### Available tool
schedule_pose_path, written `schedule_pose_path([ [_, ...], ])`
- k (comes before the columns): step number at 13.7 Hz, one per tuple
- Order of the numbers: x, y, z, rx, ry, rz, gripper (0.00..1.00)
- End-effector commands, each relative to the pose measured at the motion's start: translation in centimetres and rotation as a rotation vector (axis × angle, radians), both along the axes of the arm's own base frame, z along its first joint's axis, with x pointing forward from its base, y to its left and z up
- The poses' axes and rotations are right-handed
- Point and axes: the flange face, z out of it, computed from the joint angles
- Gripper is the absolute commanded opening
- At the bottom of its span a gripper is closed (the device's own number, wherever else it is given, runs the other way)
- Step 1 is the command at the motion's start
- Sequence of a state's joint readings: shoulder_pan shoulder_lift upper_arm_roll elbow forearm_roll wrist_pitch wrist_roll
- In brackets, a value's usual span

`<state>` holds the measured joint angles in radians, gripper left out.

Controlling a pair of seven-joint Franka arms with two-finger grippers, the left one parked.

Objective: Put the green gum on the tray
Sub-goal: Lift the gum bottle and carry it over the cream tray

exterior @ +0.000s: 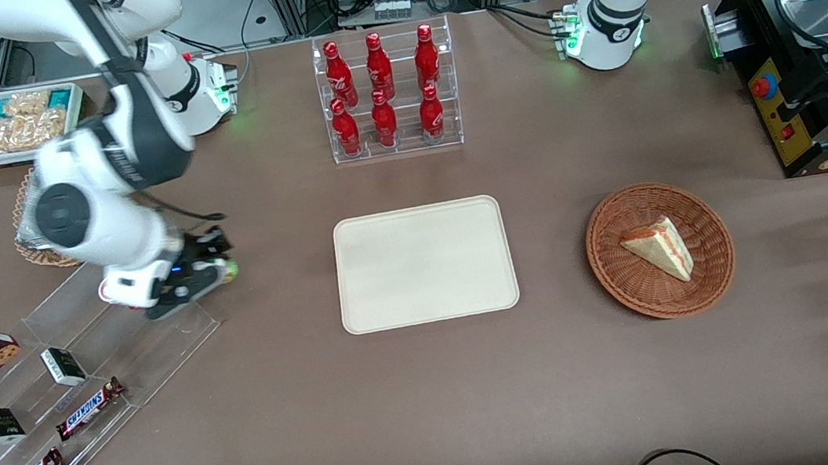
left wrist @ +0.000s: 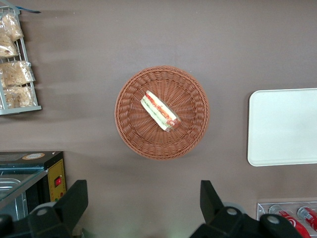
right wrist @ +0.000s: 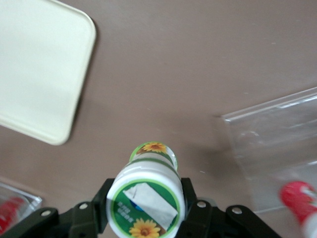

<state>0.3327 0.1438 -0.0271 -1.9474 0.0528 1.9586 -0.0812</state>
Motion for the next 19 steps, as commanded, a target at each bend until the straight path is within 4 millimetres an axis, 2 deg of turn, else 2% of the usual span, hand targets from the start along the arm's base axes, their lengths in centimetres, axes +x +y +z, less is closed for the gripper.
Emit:
schedule_pose_path([
  [1,1.0,5.3,-1.5,-0.006,0.0,-0.122,0.0],
  [3,0.4,10.3,-3.4,-0.01,-0.018,-0.187,0.0],
  [6,-0.1,14.4,-6.2,0.015,-0.043,-0.329,0.0],
  [9,-1.1,21.2,-7.4,0.035,-0.054,-0.385,0.0],
  [10,-1.3,22.7,-7.8,0.03,-0.059,-0.408,0.0],
  [12,-1.6,25.4,-8.8,0.026,-0.062,-0.446,0.0],
  [15,-1.9,28.4,-10.9,0.023,-0.073,-0.487,0.0],
  [17,-2.2,29.8,-11.9,0.039,-0.092,-0.507,0.0],
  [19,-2.4,30.3,-13.2,0.047,-0.104,-0.508,0.0],
])
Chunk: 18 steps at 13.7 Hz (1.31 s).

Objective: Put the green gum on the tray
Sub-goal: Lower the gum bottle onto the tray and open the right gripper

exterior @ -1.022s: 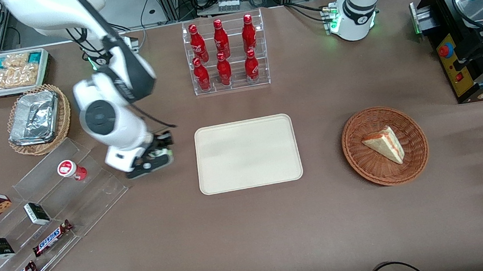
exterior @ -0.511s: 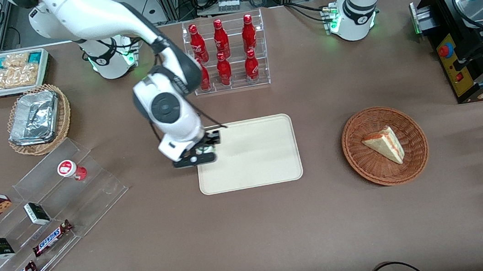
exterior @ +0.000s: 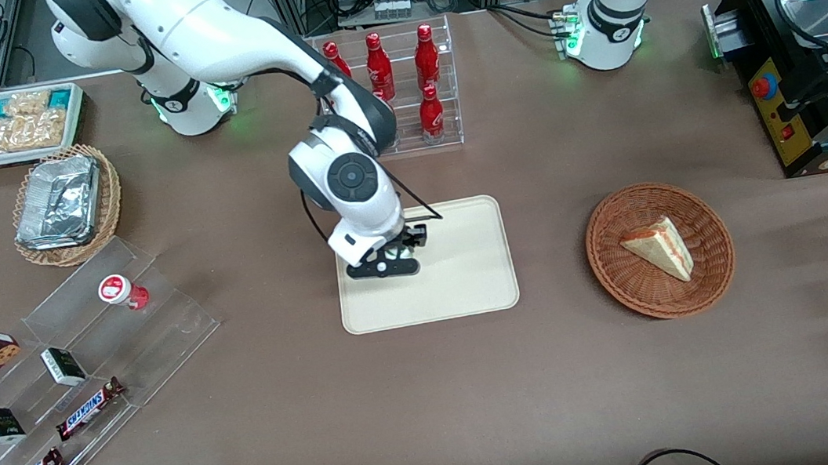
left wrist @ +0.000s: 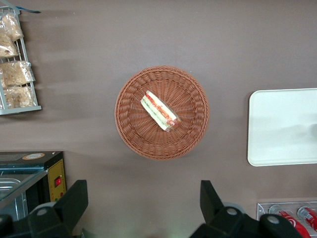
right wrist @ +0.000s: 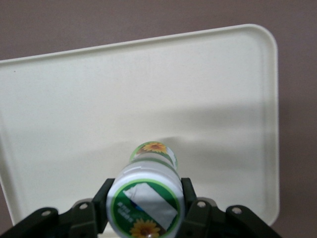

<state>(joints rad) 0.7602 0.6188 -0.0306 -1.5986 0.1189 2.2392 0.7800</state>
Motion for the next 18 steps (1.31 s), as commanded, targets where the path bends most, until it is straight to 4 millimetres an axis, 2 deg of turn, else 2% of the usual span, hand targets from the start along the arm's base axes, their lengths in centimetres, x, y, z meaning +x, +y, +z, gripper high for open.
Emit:
schedule_pose_path([
  [1,0.8,1.0,-1.2,0.018,-0.027,-0.031,0.0],
  [6,0.4,1.7,-3.5,-0.004,-0.054,-0.019,0.0],
  [7,0.4,1.7,-3.7,-0.006,-0.053,-0.02,0.18],
  [8,0.4,1.6,-3.9,-0.009,-0.052,-0.019,0.56],
  [9,0.4,1.6,-3.9,-0.01,-0.053,-0.018,1.0],
  [15,0.4,1.5,-4.2,-0.063,-0.096,0.052,1.0],
  [18,0.5,1.6,-3.5,-0.057,-0.103,0.059,1.0],
])
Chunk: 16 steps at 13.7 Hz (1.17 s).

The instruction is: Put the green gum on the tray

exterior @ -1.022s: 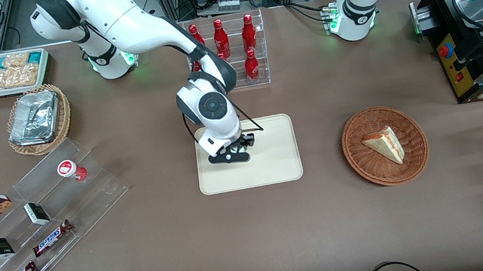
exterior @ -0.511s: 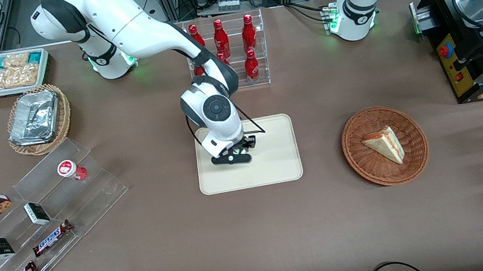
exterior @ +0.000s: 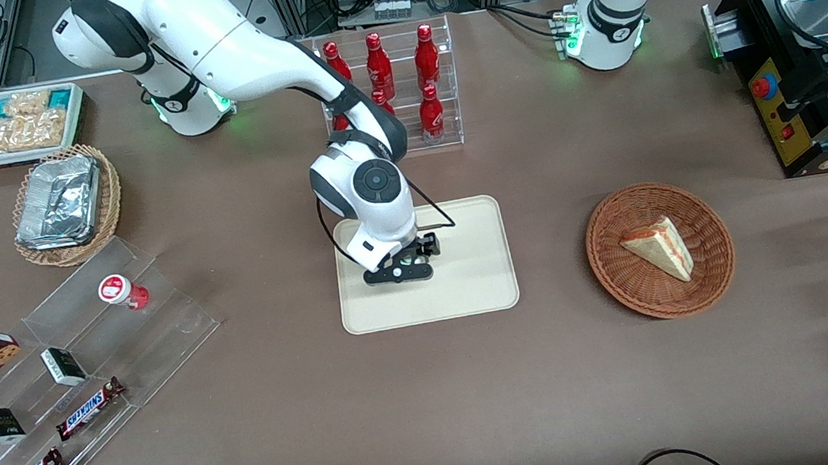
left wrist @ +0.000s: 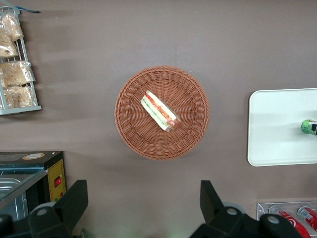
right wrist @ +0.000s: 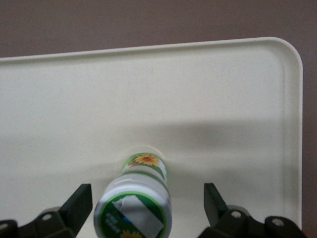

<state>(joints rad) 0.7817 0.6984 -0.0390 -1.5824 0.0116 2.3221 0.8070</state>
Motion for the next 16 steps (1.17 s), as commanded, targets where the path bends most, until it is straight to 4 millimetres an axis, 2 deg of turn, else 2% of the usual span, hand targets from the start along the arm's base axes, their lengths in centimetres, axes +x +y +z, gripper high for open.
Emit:
schedule_pose_path([
  [1,0.5,0.6,1.1,0.002,-0.028,0.005,1.0],
  [4,0.6,0.5,3.8,0.016,-0.031,-0.001,1.0],
  [7,0.9,-1.1,7.9,-0.019,0.0,0.073,1.0],
  [8,1.4,-2.5,9.1,-0.033,0.025,0.119,1.0],
  [10,3.4,-7.0,12.1,-0.044,0.073,0.174,1.0],
  [12,4.3,-9.6,14.1,-0.029,0.107,0.216,1.0],
  [16,6.6,-15.7,16.9,-0.007,0.152,0.266,1.0],
])
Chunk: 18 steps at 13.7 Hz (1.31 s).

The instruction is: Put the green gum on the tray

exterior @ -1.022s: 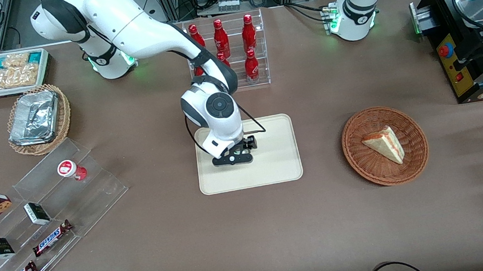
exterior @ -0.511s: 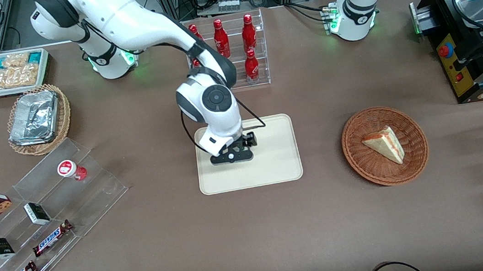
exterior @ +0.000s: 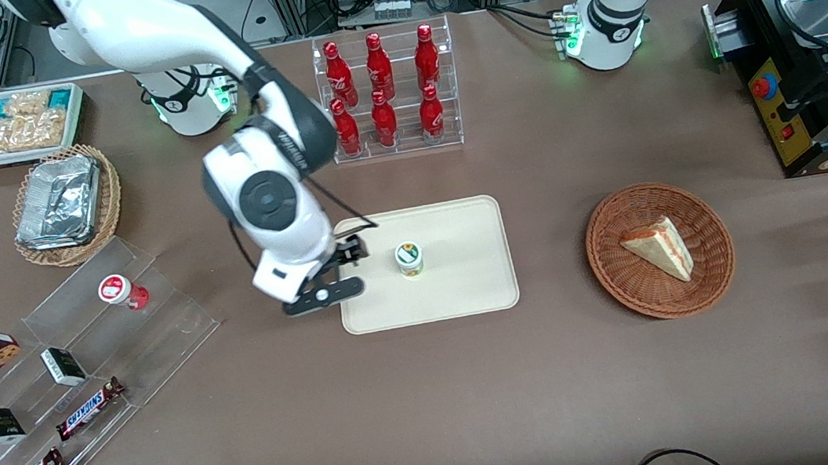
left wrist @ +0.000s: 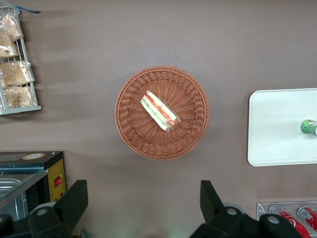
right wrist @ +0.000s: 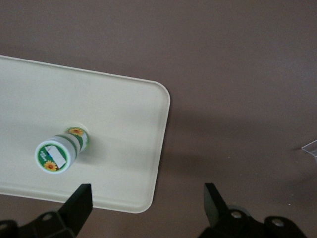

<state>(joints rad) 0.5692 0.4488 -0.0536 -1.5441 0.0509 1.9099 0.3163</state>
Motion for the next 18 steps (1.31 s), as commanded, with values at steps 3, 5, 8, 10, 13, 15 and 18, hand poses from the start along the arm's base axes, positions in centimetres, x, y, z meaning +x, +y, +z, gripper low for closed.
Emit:
schedule_pose_path([
  [3,0.8,-6.1,3.1,0.012,0.073,0.01,1.0],
  [5,1.8,-10.6,4.6,0.016,0.084,-0.029,1.0],
  [8,2.3,-17.5,7.4,0.026,0.051,-0.129,1.0],
  [10,1.8,-22.6,8.5,0.032,0.045,-0.206,1.0],
  [13,0.9,-29.2,10.7,0.054,0.018,-0.195,1.0],
  [15,0.5,-32.7,11.7,0.063,0.01,-0.165,1.0],
  [18,-1.8,-34.7,13.7,0.064,0.027,-0.183,1.0],
])
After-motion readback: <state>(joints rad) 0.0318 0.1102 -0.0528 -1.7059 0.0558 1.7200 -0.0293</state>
